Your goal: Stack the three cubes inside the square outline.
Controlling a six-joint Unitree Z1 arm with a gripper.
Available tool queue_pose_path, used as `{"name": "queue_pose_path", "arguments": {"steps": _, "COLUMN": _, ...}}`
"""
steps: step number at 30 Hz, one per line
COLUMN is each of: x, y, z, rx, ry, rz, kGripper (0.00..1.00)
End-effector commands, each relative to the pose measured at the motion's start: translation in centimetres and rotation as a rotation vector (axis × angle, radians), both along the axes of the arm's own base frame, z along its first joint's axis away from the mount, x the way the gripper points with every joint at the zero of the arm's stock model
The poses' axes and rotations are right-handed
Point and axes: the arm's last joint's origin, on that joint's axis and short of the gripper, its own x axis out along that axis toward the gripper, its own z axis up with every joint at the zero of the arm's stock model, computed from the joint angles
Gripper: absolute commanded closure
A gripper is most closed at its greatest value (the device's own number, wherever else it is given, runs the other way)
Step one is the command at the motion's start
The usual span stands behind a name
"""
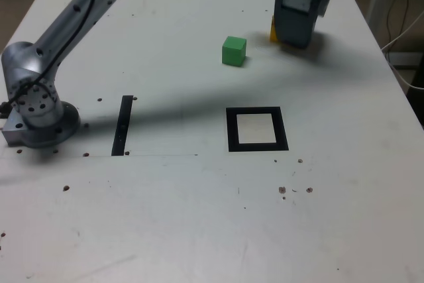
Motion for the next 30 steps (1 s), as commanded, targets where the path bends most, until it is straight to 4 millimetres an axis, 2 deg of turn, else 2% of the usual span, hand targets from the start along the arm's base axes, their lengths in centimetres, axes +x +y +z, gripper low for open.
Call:
{"name": "queue_pose_path", "arguments": {"steps": 1, "x": 0.0, "y": 0.1, "z": -0.4, "rx": -0.007, "ry": 0.009, "rz": 0.007, "kGripper": 0.39}}
{"name": "queue_pose_path", "arguments": {"steps": 5, "x": 0.1, "y": 0.0, "z": -0.8, "rx": -0.012, "ry": 0.018, "rz": 0.012, "kGripper": 0.47}}
{"name": "queue_pose_path", "arguments": {"steps": 10, "x": 0.2, "y": -0.3, "z": -1.1, "rx": -0.015, "ry": 0.023, "rz": 0.011, "kGripper": 0.5}}
{"name": "queue_pose_path", "arguments": {"steps": 20, "x": 0.5, "y": -0.8, "z": -1.2, "rx": -0.004, "ry": 0.026, "rz": 0.003, "kGripper": 0.68}}
{"name": "queue_pose_path", "arguments": {"steps": 30, "x": 0.6, "y": -1.0, "z": -1.0, "rx": 0.008, "ry": 0.024, "rz": -0.005, "kGripper": 0.77}}
